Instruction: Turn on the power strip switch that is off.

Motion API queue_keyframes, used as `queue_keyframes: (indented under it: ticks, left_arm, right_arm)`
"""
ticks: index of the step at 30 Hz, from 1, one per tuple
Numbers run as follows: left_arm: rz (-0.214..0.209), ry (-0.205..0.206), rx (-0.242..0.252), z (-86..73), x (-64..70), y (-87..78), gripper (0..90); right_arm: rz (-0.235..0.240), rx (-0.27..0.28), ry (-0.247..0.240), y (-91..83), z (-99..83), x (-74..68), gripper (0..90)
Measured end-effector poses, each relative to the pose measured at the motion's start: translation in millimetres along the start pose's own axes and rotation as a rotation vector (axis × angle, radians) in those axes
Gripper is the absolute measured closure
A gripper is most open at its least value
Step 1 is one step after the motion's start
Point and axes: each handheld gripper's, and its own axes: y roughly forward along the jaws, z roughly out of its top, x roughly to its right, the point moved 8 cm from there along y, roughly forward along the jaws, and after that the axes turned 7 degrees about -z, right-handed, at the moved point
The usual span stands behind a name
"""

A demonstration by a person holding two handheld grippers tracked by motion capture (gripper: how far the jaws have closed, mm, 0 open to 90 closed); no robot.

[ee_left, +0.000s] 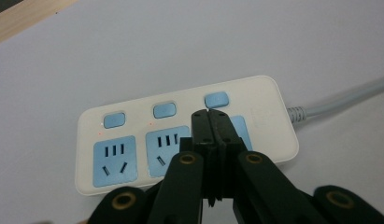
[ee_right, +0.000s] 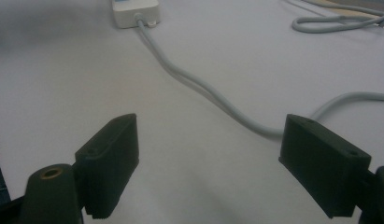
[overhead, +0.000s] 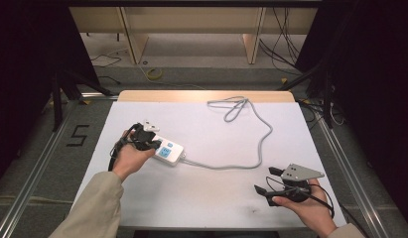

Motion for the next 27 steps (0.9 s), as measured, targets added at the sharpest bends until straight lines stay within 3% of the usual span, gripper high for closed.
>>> queue_keyframes:
  ticks: [27]
  left_arm:
    - [0.007, 0.031, -0.037, 14.6, -3.1, 15.2, 89.8]
  right_arm:
    - [0.0, -0.003, 0.002, 0.6, -1.0, 1.0, 20.5]
